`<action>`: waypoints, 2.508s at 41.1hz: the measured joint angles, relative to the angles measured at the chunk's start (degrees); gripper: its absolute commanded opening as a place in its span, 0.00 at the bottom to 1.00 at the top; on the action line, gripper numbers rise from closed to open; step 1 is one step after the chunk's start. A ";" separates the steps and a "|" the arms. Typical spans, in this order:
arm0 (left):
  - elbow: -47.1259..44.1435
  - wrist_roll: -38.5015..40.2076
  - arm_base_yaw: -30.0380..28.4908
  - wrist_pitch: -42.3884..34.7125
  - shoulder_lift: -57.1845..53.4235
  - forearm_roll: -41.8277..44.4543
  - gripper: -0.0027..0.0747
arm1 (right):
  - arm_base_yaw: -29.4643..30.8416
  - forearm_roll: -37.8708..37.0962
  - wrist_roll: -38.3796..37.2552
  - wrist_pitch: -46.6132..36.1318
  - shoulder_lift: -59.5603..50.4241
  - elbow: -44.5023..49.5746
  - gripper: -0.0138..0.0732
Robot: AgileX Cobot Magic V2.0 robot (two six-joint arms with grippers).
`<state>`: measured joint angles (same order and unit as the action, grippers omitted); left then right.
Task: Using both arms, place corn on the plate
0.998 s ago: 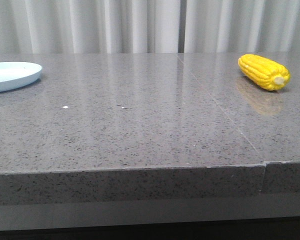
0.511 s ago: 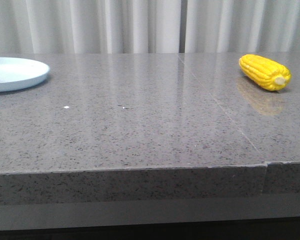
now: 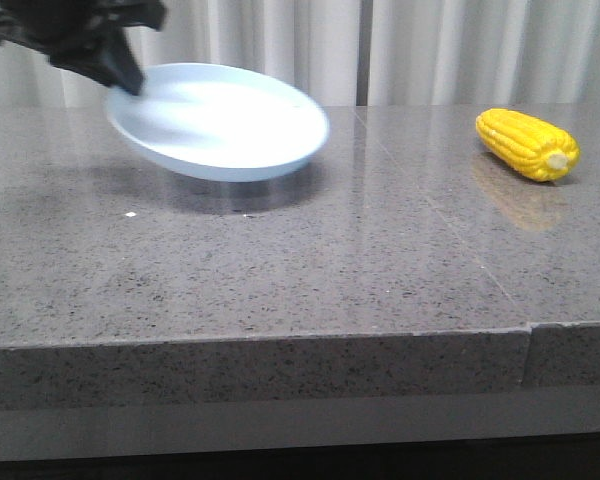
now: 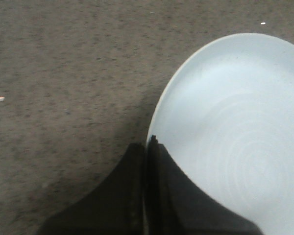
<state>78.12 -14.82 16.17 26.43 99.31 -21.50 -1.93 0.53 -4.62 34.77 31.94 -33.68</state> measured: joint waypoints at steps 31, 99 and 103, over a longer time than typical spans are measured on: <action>0.00 0.00 2.75 -0.44 5.94 -9.85 0.55 | 0.00 0.00 0.00 0.00 0.00 0.00 0.77; -34.55 0.00 18.17 7.23 -62.41 11.61 0.55 | -1.87 0.00 0.24 10.82 28.69 -21.75 0.91; -34.55 0.00 18.17 7.23 -62.51 11.61 0.55 | -1.87 0.50 0.24 10.82 35.91 -26.76 0.91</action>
<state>43.57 -14.82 34.34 33.67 36.80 -9.89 -3.80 1.04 -4.38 45.59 67.86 -60.44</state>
